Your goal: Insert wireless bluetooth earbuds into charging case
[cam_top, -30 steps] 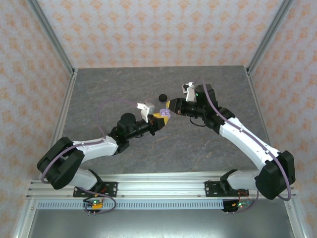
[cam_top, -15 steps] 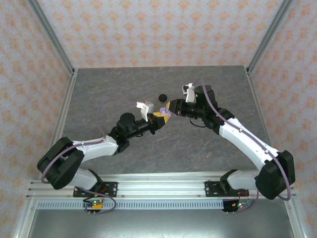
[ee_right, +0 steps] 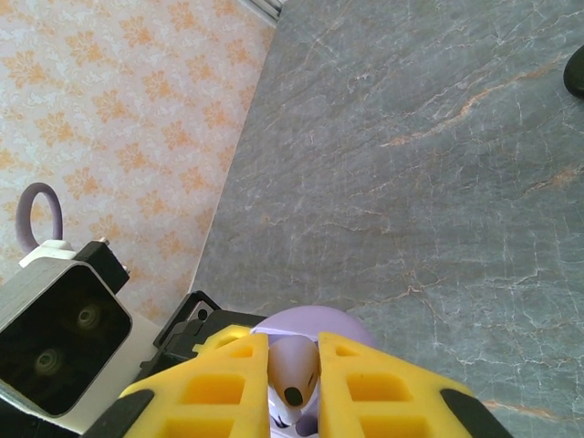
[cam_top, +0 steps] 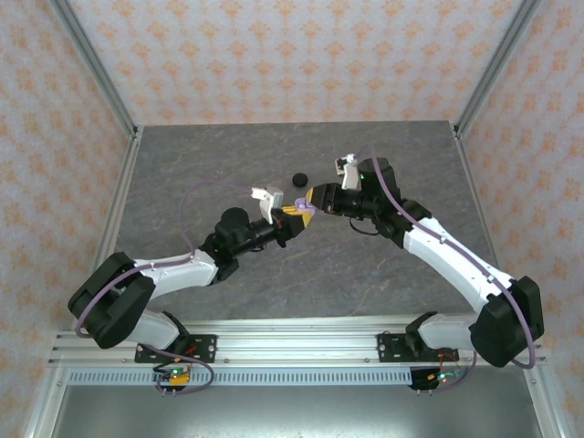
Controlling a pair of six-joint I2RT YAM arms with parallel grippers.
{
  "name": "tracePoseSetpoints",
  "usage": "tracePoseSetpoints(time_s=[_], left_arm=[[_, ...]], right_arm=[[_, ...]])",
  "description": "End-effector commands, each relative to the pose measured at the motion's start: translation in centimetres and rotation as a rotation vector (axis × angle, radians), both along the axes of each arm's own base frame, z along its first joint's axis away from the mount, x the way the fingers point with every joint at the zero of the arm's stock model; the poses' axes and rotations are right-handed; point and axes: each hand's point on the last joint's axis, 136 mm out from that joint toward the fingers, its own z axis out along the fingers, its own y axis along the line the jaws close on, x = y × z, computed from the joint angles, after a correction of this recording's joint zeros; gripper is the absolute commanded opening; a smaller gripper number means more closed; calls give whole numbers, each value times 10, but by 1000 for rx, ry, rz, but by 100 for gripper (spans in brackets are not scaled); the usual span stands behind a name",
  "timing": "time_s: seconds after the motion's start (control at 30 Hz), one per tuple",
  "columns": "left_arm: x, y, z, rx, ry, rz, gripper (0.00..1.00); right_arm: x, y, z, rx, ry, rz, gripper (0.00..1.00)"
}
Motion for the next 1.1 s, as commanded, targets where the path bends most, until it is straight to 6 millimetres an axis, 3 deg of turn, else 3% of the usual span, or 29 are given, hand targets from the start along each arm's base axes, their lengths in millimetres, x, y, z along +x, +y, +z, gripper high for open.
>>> tracePoseSetpoints(time_s=[0.0, 1.07], left_arm=[[-3, -3, 34, -60, -80, -9, 13], [4, 7, 37, -43, -89, 71, 11]], right_arm=[[-1, 3, 0, 20, -8, 17, 17], [-14, 12, -13, 1, 27, 70, 19]])
